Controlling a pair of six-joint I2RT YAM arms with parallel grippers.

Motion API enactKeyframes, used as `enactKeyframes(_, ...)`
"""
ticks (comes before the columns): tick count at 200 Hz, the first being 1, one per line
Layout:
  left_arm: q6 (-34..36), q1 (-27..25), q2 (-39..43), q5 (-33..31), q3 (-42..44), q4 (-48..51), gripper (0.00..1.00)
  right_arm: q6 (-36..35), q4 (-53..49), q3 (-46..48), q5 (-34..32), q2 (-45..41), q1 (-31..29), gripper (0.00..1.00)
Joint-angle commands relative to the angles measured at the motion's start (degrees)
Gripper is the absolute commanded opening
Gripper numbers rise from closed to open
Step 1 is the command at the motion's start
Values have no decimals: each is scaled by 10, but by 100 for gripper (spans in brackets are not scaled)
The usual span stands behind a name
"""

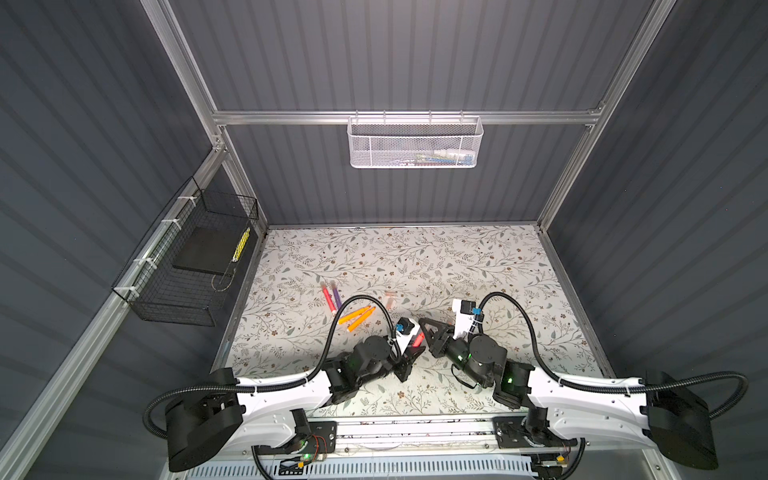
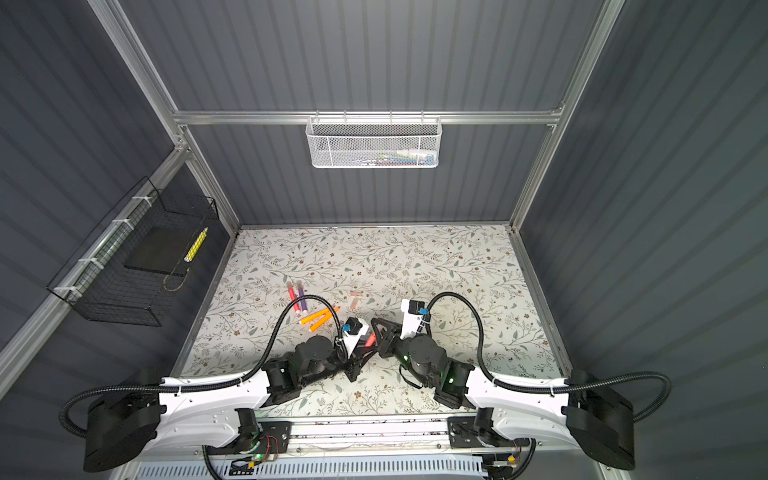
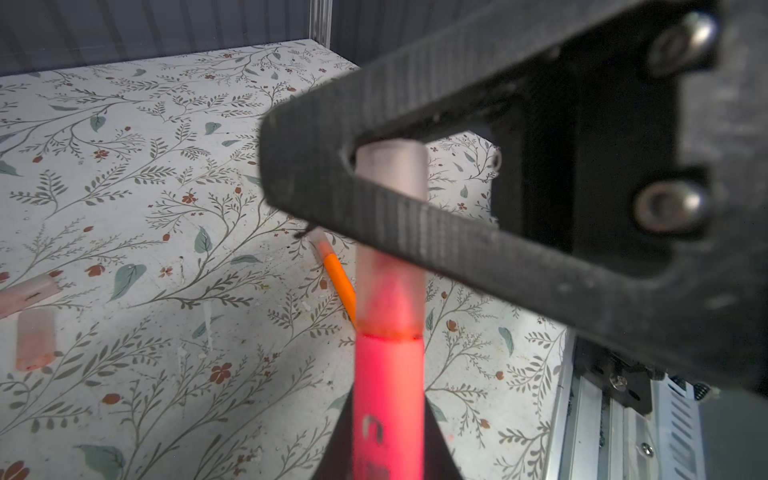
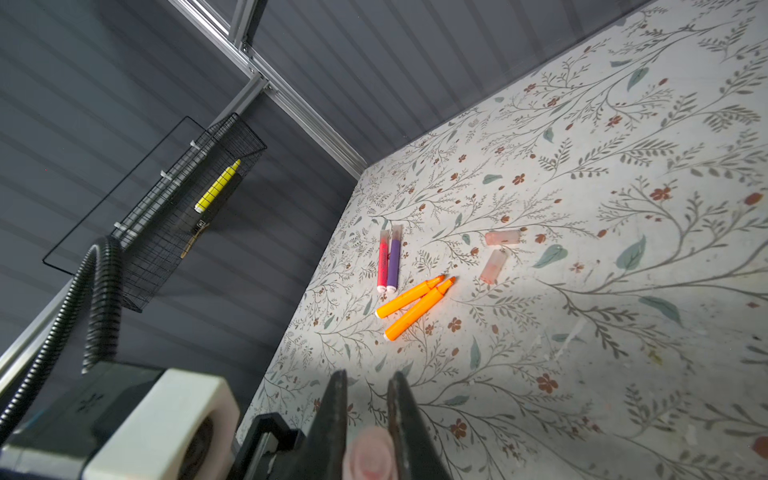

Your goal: Insert the pens into the pen caps

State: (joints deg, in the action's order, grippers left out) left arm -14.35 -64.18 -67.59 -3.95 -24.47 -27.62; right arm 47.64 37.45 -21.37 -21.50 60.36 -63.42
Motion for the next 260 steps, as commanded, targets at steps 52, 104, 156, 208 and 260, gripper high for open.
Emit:
enactKeyframes(52,-53,103,27,122,-51,-49,0,-77,141,13,74,59,-38,0)
enactKeyframes(104,21,111,23,32,-144,27,0,-98,168,25,73,95,-77,0)
enactKeyframes(156,90,110,6,21,-224,74,0,-97,159,27,83,120,-107,0)
enactKeyframes(208,107,111,33,32,-226,92,0,-126,97,-5,91,140,-146,0)
enactKeyframes(260,47,141,52,113,-187,47,0,-131,143,25,67,111,-156,0)
